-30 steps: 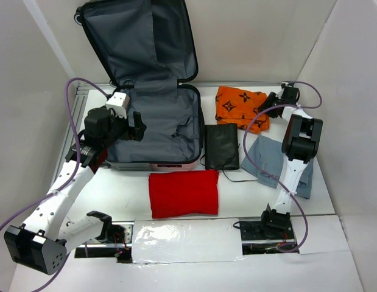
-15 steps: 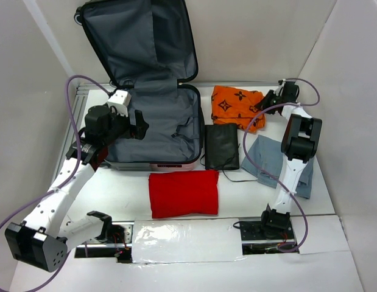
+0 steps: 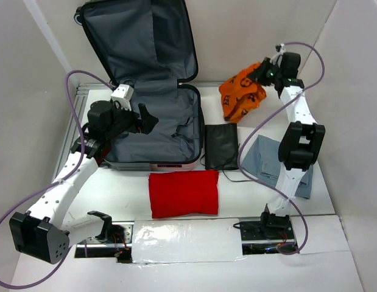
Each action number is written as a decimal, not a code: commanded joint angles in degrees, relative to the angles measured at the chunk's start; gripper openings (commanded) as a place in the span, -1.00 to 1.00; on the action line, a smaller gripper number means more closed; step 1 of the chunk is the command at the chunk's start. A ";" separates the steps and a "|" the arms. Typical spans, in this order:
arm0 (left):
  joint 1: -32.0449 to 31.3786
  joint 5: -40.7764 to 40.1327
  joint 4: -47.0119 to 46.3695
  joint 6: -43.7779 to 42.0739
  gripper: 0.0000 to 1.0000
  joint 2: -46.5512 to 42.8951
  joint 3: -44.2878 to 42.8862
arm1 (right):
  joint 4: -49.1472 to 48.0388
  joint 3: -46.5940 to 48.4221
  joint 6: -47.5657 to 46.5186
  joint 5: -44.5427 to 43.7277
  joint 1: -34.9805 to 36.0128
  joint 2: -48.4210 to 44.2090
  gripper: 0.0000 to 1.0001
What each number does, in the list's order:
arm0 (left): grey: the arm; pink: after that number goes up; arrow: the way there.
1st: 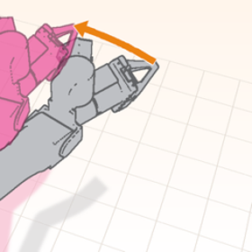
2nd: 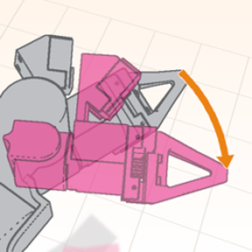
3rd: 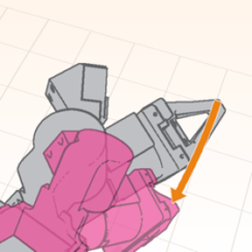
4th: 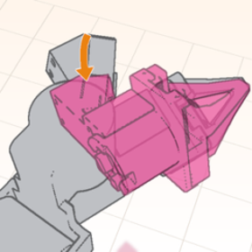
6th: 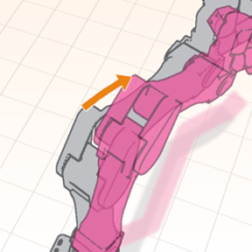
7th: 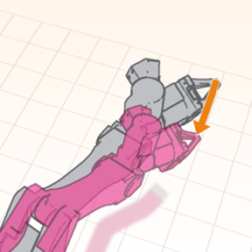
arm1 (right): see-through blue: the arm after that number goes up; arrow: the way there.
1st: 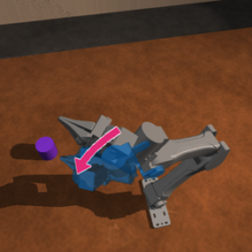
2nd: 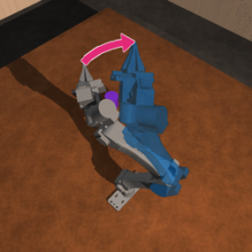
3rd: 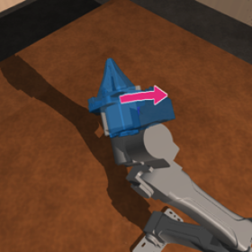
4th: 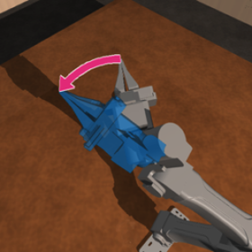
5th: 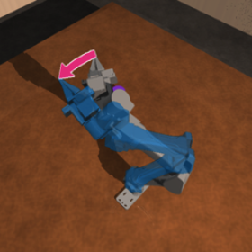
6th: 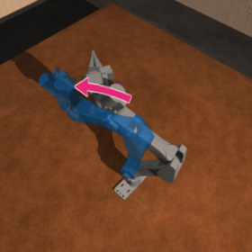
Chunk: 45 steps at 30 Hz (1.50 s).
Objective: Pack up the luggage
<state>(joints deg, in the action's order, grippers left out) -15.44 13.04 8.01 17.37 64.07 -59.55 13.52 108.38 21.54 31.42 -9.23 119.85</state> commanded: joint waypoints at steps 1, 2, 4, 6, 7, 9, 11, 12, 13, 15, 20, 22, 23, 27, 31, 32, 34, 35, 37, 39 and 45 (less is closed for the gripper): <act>0.24 4.71 -8.88 5.21 0.99 1.13 0.22 | -0.78 6.40 -0.97 -0.83 4.66 -9.62 -1.00; 0.24 5.33 -10.89 5.22 0.99 1.14 0.22 | -0.17 7.36 -0.97 -2.57 6.14 -10.42 -1.00; -0.29 5.85 -12.83 6.97 0.99 2.28 0.22 | 0.37 9.74 -0.45 -2.59 7.21 -12.44 -1.00; -0.82 5.86 -16.86 8.64 0.99 3.07 0.22 | 0.37 11.41 0.43 -1.98 9.05 -12.98 -1.00; -0.82 6.64 -18.71 9.61 0.99 3.07 0.92 | 0.37 12.98 0.43 -1.37 9.84 -13.85 -1.00; -0.82 7.27 -22.58 13.47 0.99 5.27 1.54 | -0.15 14.05 0.43 0.21 12.92 -14.74 -1.00; -0.82 7.27 -27.07 15.58 0.99 6.50 2.16 | -0.16 15.80 0.43 0.74 15.29 -15.35 -1.00; -0.82 6.22 -27.08 15.59 0.99 7.11 1.11 | -0.16 16.68 0.43 0.75 17.56 -15.35 -1.00; -0.82 5.43 -27.08 15.59 0.99 7.81 0.32 | -0.16 18.60 1.13 1.53 18.80 -15.35 -1.00; 0.93 2.09 -22.35 14.90 0.99 7.82 -1.53 | 0.46 20.64 1.83 2.06 22.48 -13.52 -1.00; 7.52 -6.08 -11.19 15.59 0.99 2.22 -4.52 | -1.39 22.66 4.74 -0.39 31.02 -9.56 -1.00; 8.85 -12.75 -4.02 14.90 0.99 0.53 -7.14 | -1.39 24.85 5.27 -2.84 35.05 -5.61 -1.00; 8.85 -14.95 -1.71 14.37 0.99 -0.17 -8.12 | -1.39 28.00 5.27 -3.38 36.21 -4.03 -1.00; 11.04 -24.10 7.97 15.23 0.99 -5.17 -10.41 | -2.96 31.37 8.94 -7.33 41.31 3.61 -1.00; 11.57 -26.05 9.83 14.72 0.99 -10.35 -9.01 | -9.11 31.90 14.66 -13.12 44.65 8.11 -1.00; 11.57 -26.92 10.44 14.71 0.99 -11.24 -9.01 | -10.25 31.90 16.06 -13.66 45.44 8.90 -1.00; 11.57 -27.72 10.45 13.93 0.99 -12.48 -8.39 | -14.72 30.49 20.19 -14.62 45.97 10.83 -1.00; 11.57 -28.24 10.45 13.92 0.99 -13.18 -8.39 | -15.97 29.79 21.60 -15.24 45.97 11.36 -1.00; 11.57 -28.77 11.06 13.31 0.99 -13.18 -8.39 | -17.90 29.26 25.38 -16.73 46.59 12.42 -1.00; 10.97 -29.38 11.06 12.70 0.99 -13.18 -8.39 | -19.31 29.26 27.84 -18.58 47.11 13.82 -1.00; 10.96 -28.86 9.84 12.69 0.99 -13.71 -6.54 | -22.30 24.18 28.91 -27.52 49.49 11.55 -1.00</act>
<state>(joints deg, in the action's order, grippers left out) -4.25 -15.18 19.70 31.46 50.70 -66.46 2.44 134.63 47.62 10.46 38.04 135.92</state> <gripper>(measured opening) 0.995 0.216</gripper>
